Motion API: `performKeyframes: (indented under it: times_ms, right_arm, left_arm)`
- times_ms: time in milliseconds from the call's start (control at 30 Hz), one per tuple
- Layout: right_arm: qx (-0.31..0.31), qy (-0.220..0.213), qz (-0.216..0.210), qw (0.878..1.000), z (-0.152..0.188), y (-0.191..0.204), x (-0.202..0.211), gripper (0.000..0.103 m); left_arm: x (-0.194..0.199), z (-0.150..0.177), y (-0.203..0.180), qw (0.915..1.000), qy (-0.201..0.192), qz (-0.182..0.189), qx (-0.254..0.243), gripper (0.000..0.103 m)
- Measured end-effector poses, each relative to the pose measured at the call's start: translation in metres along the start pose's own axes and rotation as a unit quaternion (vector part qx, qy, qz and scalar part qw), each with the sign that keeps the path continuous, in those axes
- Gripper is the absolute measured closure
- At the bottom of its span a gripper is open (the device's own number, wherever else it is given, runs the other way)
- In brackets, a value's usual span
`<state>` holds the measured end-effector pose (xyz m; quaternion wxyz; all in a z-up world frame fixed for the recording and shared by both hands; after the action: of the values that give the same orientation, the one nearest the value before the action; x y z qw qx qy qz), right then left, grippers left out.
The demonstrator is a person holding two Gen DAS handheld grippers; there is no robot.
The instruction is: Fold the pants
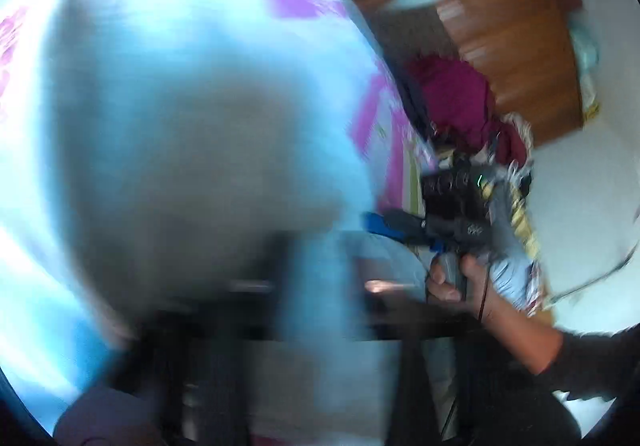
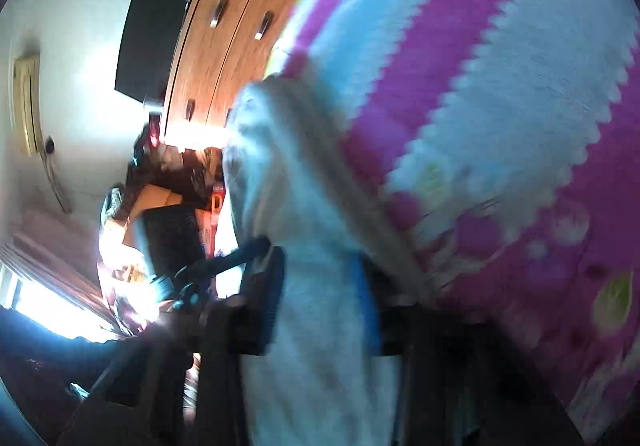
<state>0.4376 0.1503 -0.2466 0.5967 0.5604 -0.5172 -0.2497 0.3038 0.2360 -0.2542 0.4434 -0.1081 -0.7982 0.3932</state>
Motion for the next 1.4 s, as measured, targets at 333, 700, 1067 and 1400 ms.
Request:
performKeyframes:
  times_ms: [333, 700, 1067, 1400]
  right_arm:
    - [0.034, -0.01, -0.053, 0.998, -0.022, 0.051, -0.056, 0.058]
    - [0.12, -0.037, 0.218, 0.968, -0.028, 0.056, -0.052, 0.07]
    - [0.111, -0.073, 0.448, 0.884, 0.056, 0.011, -0.012, 0.066]
    - [0.121, -0.097, 0.401, 0.903, 0.11, 0.087, -0.032, 0.059]
  left_arm:
    - [0.037, -0.053, 0.005, 0.9993, -0.022, 0.029, 0.007, 0.05]
    - [0.071, -0.083, 0.007, 0.9786, -0.016, -0.145, -0.146, 0.101]
    - [-0.008, -0.124, -0.003, 0.9338, 0.051, -0.199, -0.293, 0.101]
    - [0.054, -0.098, -0.025, 0.9553, 0.071, -0.091, -0.272, 0.092]
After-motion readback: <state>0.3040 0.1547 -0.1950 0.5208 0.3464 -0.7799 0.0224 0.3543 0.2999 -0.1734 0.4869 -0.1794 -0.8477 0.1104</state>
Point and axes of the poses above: each gripper's, at about its wrist camera, not at the fingertips, and x roughly against the way its jaws point, y to its left, z to its underside, the point moved 9 cm from there along -x, roughly the way its jaws point, and after that the axes turned 7 degrees about -z, right-handed, at the moved point
